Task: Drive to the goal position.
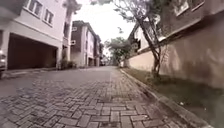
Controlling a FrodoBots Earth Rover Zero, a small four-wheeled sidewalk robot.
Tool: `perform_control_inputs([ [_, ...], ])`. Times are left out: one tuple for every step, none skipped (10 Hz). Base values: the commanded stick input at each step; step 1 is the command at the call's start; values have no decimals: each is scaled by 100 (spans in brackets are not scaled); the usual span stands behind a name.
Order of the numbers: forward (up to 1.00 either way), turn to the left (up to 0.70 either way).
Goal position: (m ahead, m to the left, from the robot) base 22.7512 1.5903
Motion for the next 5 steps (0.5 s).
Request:
perform_control_inputs([
  [69,3],
  [69,3],
  [69,3],
  [69,3],
  [69,3],
])
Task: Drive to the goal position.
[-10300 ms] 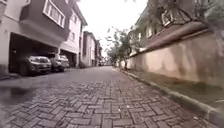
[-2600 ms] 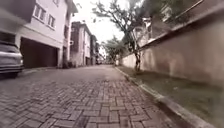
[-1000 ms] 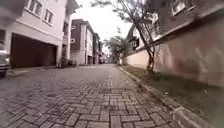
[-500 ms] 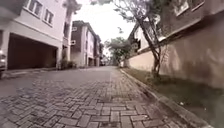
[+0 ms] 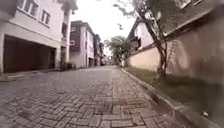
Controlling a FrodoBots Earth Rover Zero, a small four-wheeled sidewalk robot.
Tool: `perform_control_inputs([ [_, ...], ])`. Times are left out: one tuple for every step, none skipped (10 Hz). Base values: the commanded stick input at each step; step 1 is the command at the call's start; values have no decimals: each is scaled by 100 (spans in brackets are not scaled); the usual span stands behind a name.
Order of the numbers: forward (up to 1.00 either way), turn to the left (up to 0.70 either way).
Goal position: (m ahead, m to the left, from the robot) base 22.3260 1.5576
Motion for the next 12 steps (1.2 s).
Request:
perform_control_inputs([
  [69,3],
  [69,3],
  [69,3],
  [69,3],
  [69,3],
  [69,3],
  [69,3],
  [69,3],
  [69,3],
  [69,3],
  [69,3],
  [69,3],
])
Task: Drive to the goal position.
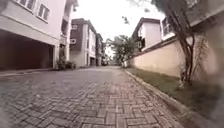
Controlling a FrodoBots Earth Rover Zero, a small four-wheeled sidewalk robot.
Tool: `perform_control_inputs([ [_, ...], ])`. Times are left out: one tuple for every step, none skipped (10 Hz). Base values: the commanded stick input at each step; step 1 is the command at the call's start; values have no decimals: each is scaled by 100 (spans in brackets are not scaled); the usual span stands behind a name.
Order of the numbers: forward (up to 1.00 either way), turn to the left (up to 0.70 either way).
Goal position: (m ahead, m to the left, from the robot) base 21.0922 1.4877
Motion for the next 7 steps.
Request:
perform_control_inputs([
  [69,3],
  [69,3],
  [69,3],
  [69,3],
  [69,3],
  [69,3],
  [69,3],
])
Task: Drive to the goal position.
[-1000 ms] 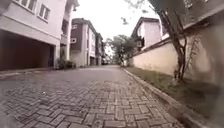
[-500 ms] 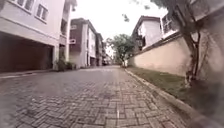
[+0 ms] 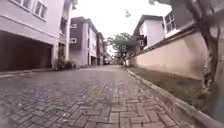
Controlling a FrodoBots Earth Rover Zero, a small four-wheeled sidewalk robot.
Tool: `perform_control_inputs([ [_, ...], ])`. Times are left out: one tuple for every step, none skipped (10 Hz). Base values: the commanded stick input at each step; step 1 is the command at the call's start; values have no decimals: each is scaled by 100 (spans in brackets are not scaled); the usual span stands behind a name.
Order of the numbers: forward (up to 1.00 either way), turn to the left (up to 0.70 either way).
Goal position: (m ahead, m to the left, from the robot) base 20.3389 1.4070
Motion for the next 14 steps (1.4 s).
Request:
perform_control_inputs([
  [69,3],
  [69,3],
  [69,3],
  [69,3],
  [69,3],
  [69,3],
  [69,3],
  [69,3],
  [69,3],
  [69,3],
  [69,3],
  [69,3],
  [69,3],
  [69,3],
])
